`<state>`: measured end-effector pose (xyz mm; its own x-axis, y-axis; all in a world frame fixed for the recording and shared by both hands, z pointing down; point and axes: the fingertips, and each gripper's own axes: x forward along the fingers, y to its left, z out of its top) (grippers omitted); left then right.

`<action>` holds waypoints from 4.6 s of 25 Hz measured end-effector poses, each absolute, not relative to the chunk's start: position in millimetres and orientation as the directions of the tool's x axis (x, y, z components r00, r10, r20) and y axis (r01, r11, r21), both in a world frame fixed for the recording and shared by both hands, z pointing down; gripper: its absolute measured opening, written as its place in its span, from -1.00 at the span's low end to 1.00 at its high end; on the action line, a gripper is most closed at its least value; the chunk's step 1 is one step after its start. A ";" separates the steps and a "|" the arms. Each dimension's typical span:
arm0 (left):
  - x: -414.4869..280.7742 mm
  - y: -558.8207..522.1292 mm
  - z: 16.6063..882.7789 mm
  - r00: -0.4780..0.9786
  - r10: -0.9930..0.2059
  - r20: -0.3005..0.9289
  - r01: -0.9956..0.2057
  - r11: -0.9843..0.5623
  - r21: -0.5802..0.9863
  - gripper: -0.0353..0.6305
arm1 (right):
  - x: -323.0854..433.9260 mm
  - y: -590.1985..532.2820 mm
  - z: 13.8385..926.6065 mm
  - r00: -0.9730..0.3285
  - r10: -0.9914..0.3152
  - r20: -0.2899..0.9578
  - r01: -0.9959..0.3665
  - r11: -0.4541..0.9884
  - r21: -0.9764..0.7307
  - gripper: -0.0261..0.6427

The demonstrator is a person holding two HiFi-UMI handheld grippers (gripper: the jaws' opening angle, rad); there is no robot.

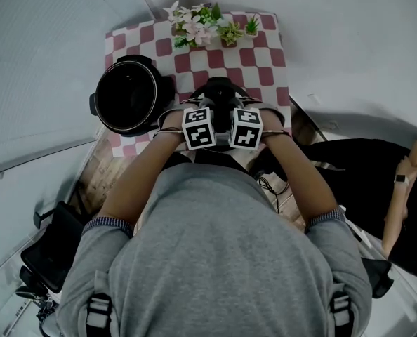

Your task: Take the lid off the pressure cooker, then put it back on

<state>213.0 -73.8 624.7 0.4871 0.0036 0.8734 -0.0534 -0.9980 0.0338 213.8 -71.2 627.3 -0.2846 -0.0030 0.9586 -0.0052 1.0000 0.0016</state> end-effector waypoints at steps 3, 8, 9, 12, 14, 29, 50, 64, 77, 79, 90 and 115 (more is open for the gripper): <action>210.2 -73.7 606.9 0.491 -0.006 0.871 -0.059 -0.998 0.027 0.00 | 211.0 -71.5 610.4 -0.297 -0.012 0.955 0.001 1.000 0.013 -0.06; 206.0 -76.0 577.9 0.503 -0.026 0.864 -0.053 -0.999 0.001 0.00 | 206.1 -73.6 580.9 -0.313 -0.030 0.949 0.002 0.999 0.033 -0.06; 205.2 -76.0 572.7 0.505 -0.023 0.863 -0.048 -0.999 0.002 0.00 | 205.2 -73.6 575.4 -0.313 -0.029 0.949 0.003 1.000 0.031 -0.06; 201.8 -78.1 557.8 0.507 -0.023 0.862 -0.038 -0.999 -0.004 0.00 | 202.9 -75.9 563.9 -0.310 -0.039 0.950 -0.001 0.999 0.041 -0.06; 197.1 -80.3 548.3 0.505 -0.030 0.863 -0.037 -0.999 -0.013 0.00 | 198.8 -77.7 556.6 -0.312 -0.050 0.949 -0.010 0.999 0.049 -0.06; 133.8 -88.6 499.5 0.495 -0.045 0.868 -0.006 -0.999 -0.048 0.00 | 135.0 -86.6 506.7 -0.328 -0.091 0.940 -0.024 0.996 0.088 -0.06; 27.6 -120.8 472.4 0.436 -0.055 0.898 0.072 -0.993 -0.096 0.00 | 27.2 -119.1 473.2 -0.363 -0.166 0.917 -0.111 0.985 0.134 -0.06; -39.2 -130.0 493.6 0.404 0.016 0.915 0.165 -0.985 -0.056 0.00 | -40.1 -127.4 492.7 -0.396 -0.168 0.903 -0.205 0.974 0.092 -0.06; -78.5 -137.4 510.1 0.355 0.152 0.922 0.342 -0.939 0.023 0.00 | -79.2 -135.3 511.2 -0.377 -0.177 0.909 -0.376 0.926 0.024 -0.06; -78.5 -143.6 510.8 0.353 0.156 0.923 0.363 -0.932 0.019 0.00 | -79.0 -141.2 511.7 -0.364 -0.188 0.912 -0.399 0.917 0.030 -0.06; -82.1 -149.1 528.3 0.359 0.200 0.912 0.412 -0.910 0.038 0.00 | -82.8 -147.1 527.9 -0.334 -0.198 0.921 -0.469 0.883 0.020 -0.05; -78.6 -150.0 533.2 0.356 0.224 0.907 0.316 -0.942 0.108 0.00 | -82.6 -145.3 535.7 -0.345 -0.047 0.937 -0.295 0.954 -0.061 -0.05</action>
